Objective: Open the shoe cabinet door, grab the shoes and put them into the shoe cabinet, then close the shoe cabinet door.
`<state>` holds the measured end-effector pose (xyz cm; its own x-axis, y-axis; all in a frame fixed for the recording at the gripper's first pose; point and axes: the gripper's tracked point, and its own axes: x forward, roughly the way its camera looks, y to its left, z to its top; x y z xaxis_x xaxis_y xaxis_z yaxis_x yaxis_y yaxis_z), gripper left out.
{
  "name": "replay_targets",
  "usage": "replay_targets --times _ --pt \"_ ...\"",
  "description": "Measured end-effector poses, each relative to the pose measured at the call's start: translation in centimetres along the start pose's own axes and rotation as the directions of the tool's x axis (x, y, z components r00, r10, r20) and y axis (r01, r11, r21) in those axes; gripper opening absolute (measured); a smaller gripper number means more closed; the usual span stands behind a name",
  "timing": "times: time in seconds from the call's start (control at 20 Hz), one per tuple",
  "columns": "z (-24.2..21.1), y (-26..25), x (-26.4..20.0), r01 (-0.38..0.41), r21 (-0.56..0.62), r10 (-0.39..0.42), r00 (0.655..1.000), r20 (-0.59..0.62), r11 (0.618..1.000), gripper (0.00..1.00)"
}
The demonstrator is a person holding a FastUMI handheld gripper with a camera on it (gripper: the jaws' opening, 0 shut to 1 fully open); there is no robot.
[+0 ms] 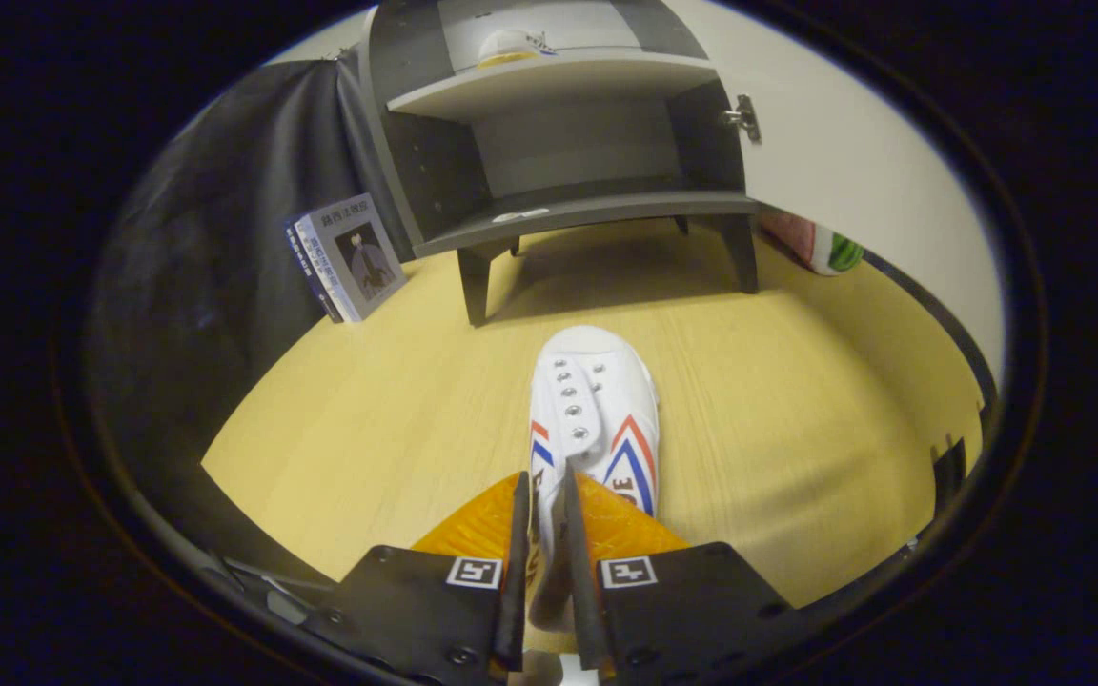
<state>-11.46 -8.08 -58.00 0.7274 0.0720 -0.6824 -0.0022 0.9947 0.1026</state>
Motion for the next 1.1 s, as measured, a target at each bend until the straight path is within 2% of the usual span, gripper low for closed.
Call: replay_targets --times 0.3,0.45,0.55,0.6,0.7,1.1 --pt "0.6 0.4 2.8 0.003 -0.013 -0.002 1.000 0.017 1.000 0.23" --pt "0.5 0.4 3.5 0.032 -0.094 -0.029 0.999 0.024 0.995 0.23" --pt "0.6 0.4 2.7 0.046 -0.151 -0.044 0.999 0.017 0.987 0.09" --pt "1.0 0.4 2.7 0.048 -0.122 -0.045 0.999 0.026 0.991 0.03" --pt "2.6 0.4 2.4 0.061 -0.069 -0.057 0.997 0.061 0.996 0.02" --pt "11.2 0.3 -0.3 0.062 -0.053 -0.051 0.981 0.189 0.997 0.02"
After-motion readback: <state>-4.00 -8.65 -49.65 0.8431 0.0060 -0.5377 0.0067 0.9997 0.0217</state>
